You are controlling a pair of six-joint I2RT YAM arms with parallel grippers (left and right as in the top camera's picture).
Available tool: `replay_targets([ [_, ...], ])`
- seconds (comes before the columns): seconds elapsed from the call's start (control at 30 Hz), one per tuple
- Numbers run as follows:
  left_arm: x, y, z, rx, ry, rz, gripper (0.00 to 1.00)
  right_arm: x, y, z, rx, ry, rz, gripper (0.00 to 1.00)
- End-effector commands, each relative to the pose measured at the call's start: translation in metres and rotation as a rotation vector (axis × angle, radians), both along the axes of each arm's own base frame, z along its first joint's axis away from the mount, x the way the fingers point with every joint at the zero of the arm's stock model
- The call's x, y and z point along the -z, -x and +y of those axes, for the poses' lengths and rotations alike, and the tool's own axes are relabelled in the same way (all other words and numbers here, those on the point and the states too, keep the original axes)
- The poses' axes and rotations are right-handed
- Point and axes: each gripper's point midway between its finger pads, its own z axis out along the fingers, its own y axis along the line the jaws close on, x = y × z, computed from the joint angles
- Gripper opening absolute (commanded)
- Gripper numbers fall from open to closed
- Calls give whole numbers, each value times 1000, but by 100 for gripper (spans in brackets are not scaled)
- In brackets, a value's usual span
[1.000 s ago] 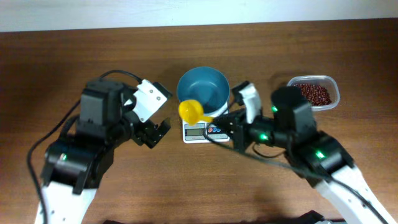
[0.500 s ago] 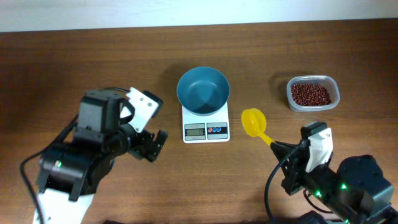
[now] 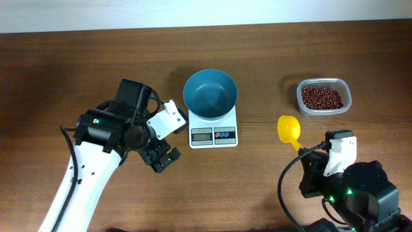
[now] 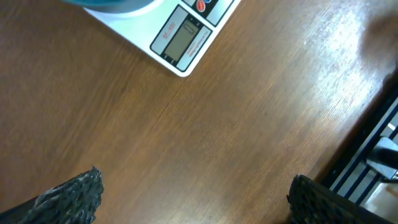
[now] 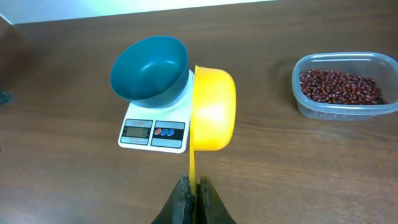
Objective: Scoop item into bowl and weigh 50g on scale
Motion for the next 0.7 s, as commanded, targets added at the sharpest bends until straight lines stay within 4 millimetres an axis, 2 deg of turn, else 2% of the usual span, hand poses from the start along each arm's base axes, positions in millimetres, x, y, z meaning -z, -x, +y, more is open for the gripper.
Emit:
replay_targets([
  [0.0, -22, 6, -3, 57, 45, -91, 99, -1, -1, -4, 26, 6, -8, 4],
  [0.3, -55, 22, 2, 57, 81, -219, 99, -1, -2, -7, 39, 16, -8, 4],
  [0.67, -55, 24, 2, 47, 84, -215, 99, -1, -2, -7, 39, 15, -8, 4],
])
